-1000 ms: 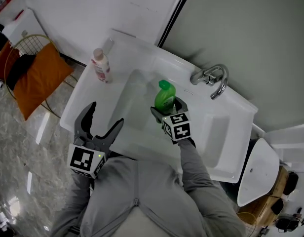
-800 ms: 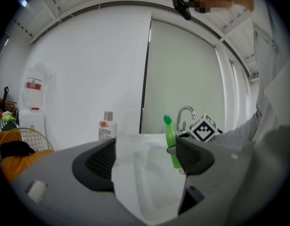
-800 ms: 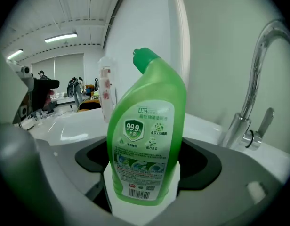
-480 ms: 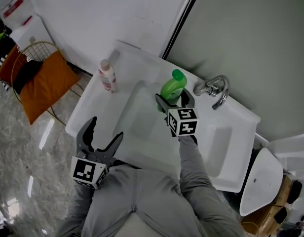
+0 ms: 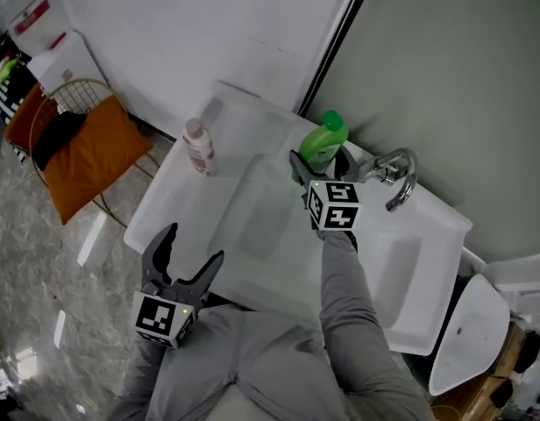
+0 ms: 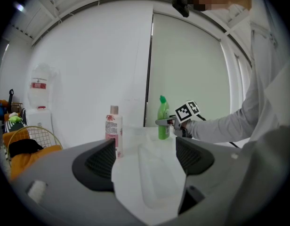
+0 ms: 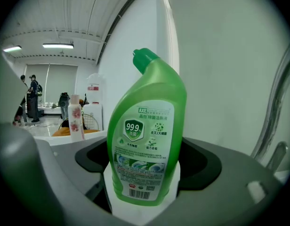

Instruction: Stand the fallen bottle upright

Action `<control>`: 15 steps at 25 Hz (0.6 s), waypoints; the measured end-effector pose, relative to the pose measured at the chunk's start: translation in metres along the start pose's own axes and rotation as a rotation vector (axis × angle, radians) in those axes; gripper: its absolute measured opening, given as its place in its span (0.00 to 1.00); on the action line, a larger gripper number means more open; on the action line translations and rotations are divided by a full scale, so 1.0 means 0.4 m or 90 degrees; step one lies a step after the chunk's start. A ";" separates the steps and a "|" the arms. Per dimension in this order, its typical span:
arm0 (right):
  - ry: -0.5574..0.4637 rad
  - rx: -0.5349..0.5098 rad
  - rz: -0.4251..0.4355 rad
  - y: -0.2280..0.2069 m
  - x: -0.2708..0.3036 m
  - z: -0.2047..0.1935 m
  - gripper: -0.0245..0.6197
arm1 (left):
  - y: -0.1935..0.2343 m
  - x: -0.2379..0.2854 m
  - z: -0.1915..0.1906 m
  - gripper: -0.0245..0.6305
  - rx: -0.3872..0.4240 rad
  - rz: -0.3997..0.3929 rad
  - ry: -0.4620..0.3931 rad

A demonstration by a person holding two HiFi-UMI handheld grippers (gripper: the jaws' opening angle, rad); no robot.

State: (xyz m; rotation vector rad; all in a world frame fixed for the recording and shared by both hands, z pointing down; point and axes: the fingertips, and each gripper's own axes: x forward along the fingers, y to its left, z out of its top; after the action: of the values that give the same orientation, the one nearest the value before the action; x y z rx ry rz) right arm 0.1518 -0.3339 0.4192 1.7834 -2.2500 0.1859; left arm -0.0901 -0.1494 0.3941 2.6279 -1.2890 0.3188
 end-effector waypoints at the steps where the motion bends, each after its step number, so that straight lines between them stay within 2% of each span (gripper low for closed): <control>1: -0.006 0.001 -0.006 -0.008 0.009 0.005 0.71 | 0.002 0.001 -0.002 0.69 -0.001 0.002 -0.002; 4: -0.021 0.008 -0.025 -0.034 0.036 0.015 0.71 | 0.018 0.005 -0.020 0.69 0.017 0.012 -0.002; 8: -0.028 0.023 -0.036 -0.068 0.072 0.015 0.71 | 0.015 0.022 -0.016 0.69 0.002 0.016 0.023; 15: -0.031 0.025 -0.045 -0.103 0.114 -0.003 0.71 | 0.001 0.068 -0.019 0.69 0.020 0.002 0.033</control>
State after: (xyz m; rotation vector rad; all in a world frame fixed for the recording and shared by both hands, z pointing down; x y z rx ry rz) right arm 0.1821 -0.3862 0.4306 1.9043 -2.2262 0.1747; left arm -0.0748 -0.1681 0.4091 2.6250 -1.2832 0.4080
